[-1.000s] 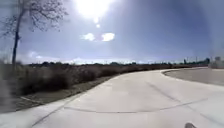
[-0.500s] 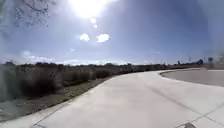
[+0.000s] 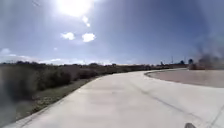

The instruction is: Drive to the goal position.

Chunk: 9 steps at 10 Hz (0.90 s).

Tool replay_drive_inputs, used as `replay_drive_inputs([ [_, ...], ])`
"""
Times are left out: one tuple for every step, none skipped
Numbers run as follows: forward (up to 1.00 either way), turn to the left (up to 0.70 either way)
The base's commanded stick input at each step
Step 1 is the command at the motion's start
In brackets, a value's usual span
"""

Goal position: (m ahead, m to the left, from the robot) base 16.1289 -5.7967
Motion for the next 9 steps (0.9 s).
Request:
replay_drive_inputs([
  [1.0, 0.0],
  [1.0, 0.0],
  [1.0, 0.0],
  [1.0, 0.0],
  [1.0, 0.0],
  [1.0, 0.0],
  [1.0, 0.0],
  [1.0, 0.0],
  [1.0, 0.0],
])
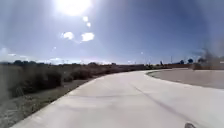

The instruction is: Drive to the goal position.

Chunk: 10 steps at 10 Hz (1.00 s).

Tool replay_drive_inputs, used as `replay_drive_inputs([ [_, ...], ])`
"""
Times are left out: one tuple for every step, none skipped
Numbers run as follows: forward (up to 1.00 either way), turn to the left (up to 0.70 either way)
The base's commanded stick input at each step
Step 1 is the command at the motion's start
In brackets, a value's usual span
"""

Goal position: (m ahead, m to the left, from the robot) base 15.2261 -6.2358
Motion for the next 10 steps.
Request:
replay_drive_inputs([
  [1.0, -0.1],
  [1.0, -0.4],
  [1.0, -0.4],
  [1.0, -0.4],
  [1.0, -0.4],
  [1.0, 0.0],
  [1.0, 0.0],
  [1.0, 0.0],
  [1.0, 0.0],
  [1.0, 0.0],
])
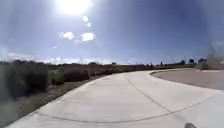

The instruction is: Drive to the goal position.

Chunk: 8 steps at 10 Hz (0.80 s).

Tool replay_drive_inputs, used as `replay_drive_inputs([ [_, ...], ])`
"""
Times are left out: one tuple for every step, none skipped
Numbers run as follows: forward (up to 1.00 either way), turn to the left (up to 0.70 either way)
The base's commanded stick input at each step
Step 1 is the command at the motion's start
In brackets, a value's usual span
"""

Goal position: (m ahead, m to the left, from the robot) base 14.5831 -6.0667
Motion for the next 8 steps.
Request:
replay_drive_inputs([
  [1.0, 0.0],
  [1.0, 0.0],
  [1.0, 0.0],
  [1.0, 0.0],
  [1.0, 0.0],
  [1.0, 0.0],
  [1.0, 0.0],
  [1.0, 0.0],
])
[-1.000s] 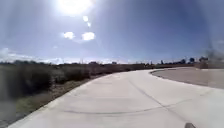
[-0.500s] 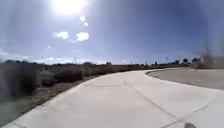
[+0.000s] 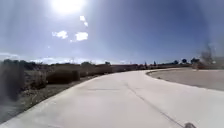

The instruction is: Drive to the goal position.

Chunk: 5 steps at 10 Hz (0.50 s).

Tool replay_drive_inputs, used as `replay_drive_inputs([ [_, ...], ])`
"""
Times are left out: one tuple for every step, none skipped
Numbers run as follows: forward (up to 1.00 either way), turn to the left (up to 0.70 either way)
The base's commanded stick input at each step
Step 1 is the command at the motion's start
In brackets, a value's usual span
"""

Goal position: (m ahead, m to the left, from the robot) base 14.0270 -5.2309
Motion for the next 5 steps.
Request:
replay_drive_inputs([
  [1.0, 0.0],
  [1.0, 0.0],
  [1.0, 0.0],
  [1.0, 0.0],
  [1.0, -0.15],
])
